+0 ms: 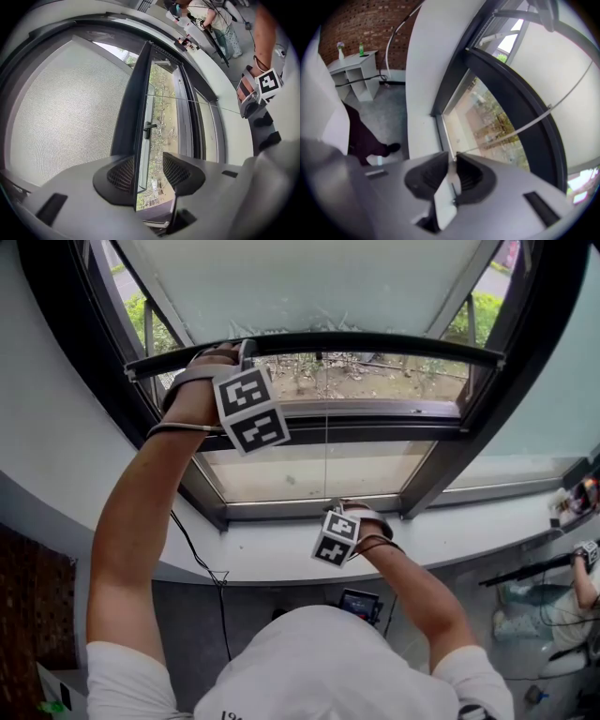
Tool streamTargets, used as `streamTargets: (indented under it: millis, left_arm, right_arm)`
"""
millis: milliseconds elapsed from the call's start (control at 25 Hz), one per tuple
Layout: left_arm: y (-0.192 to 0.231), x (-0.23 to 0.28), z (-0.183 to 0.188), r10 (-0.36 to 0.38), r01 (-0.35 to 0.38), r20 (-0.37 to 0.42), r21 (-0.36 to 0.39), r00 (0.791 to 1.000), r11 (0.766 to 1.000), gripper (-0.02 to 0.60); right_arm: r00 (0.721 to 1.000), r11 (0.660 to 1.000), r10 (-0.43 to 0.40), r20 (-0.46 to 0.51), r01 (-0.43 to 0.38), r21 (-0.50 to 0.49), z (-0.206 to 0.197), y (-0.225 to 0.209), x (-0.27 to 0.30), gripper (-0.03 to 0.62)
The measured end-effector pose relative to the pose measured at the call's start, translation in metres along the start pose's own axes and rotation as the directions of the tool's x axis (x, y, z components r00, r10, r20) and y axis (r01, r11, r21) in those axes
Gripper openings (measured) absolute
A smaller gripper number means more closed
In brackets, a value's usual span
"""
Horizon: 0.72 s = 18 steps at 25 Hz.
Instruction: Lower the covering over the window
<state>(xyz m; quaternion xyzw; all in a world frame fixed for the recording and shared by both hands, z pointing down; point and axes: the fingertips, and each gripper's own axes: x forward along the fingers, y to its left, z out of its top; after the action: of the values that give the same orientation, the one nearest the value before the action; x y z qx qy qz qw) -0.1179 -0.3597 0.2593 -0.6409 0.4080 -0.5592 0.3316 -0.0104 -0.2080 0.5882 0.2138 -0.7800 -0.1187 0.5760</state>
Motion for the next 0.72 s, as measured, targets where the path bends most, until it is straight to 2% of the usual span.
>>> streamTargets:
  millis: [720]
  left_arm:
    - [-0.023, 0.011, -0.003, -0.037, 0.037, -0.001, -0.036, 0.999, 0.999, 0.187]
  right_arm:
    - [0.999, 0.998, 0.027, -0.031, -0.025, 0.059, -0.016, 0.013, 0.018, 0.06]
